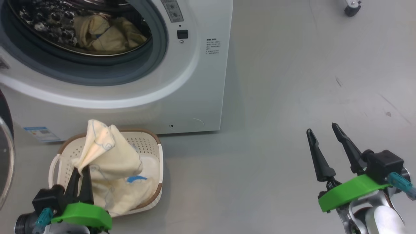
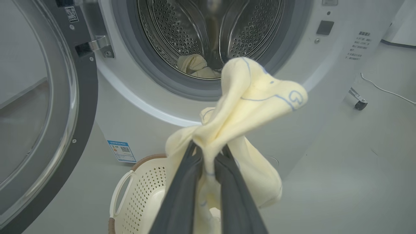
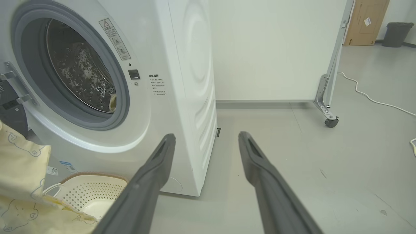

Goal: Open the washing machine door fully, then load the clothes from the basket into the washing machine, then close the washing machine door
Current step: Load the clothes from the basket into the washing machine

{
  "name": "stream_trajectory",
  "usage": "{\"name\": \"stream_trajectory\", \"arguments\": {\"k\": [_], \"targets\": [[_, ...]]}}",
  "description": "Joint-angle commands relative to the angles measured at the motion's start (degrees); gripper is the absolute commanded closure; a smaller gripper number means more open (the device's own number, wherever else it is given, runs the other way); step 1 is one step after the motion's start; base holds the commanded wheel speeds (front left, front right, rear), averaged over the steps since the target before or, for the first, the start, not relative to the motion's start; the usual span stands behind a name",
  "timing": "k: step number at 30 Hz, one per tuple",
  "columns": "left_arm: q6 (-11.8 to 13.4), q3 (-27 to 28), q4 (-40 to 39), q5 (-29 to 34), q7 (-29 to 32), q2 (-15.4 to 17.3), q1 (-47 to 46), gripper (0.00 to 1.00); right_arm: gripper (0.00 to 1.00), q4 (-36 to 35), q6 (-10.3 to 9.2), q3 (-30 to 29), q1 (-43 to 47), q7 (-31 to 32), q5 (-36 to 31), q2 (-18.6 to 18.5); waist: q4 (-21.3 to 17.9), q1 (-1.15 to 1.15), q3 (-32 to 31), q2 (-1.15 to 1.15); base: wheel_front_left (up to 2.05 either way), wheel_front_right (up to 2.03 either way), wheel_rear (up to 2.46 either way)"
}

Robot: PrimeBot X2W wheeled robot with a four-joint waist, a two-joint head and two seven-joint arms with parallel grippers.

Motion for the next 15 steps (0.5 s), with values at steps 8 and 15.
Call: {"name": "stream_trajectory", "arguments": {"k": [8, 15], "targets": [[2.0, 2.0, -7.8, -0.4, 2.1, 1.8, 4.5, 1.00, 0.00, -2.9, 0.08, 1.0, 2.0, 1.4, -0.4, -0.4, 1.8, 0.01, -5.2, -0.01, 0.00, 0.00, 0.00], [2.7, 1.7, -10.6, -0.6, 3.4, 2.1, 7.1, 1.00, 0.00, -3.3, 0.08, 1.3, 3.5, 1.9, -0.5, -0.4, 2.2, 0.01, -7.2, -0.01, 0.00, 0.00, 0.00]]}}
